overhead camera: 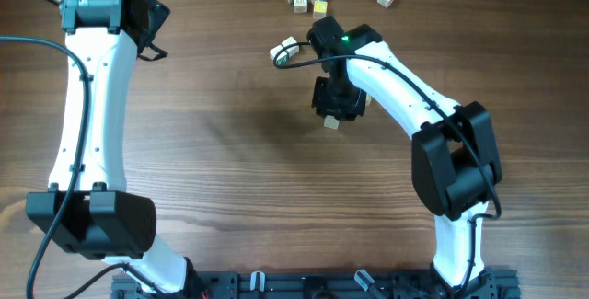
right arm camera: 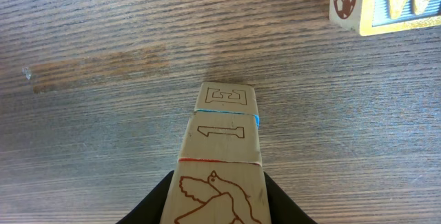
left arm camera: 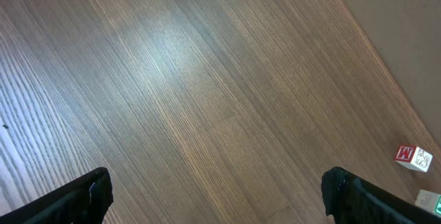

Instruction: Form a tower

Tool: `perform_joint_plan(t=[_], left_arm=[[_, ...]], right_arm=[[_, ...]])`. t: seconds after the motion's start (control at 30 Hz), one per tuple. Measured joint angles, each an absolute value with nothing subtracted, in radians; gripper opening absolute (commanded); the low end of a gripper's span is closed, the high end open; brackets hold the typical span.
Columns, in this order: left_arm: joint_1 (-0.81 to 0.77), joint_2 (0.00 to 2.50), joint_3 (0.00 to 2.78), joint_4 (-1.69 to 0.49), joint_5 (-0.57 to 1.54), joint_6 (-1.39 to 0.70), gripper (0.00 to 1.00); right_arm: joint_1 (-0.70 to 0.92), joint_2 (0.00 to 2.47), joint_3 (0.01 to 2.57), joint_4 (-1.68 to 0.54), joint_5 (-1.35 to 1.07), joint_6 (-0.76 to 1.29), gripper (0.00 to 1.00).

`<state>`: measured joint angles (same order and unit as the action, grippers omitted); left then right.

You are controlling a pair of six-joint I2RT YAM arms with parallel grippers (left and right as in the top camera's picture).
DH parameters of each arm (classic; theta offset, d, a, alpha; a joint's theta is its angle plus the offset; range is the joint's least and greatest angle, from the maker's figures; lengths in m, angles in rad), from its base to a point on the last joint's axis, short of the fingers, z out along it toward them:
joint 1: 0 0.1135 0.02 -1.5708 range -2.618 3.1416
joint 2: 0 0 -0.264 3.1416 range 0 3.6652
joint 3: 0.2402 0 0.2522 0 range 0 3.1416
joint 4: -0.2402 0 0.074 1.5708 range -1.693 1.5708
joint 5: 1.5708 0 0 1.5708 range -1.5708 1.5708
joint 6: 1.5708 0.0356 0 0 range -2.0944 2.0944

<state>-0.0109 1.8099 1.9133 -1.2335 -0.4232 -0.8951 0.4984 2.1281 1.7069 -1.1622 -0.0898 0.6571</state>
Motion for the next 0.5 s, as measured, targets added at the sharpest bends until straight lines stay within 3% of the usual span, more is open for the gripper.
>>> perform_joint_plan(t=[0.5], left_arm=[[-0.011, 1.810, 1.913, -1.234, -0.423, -0.895, 1.00]], right_arm=[[0.496, 2.128, 1.707, -1.163, -0.105, 0.669, 0.34]])
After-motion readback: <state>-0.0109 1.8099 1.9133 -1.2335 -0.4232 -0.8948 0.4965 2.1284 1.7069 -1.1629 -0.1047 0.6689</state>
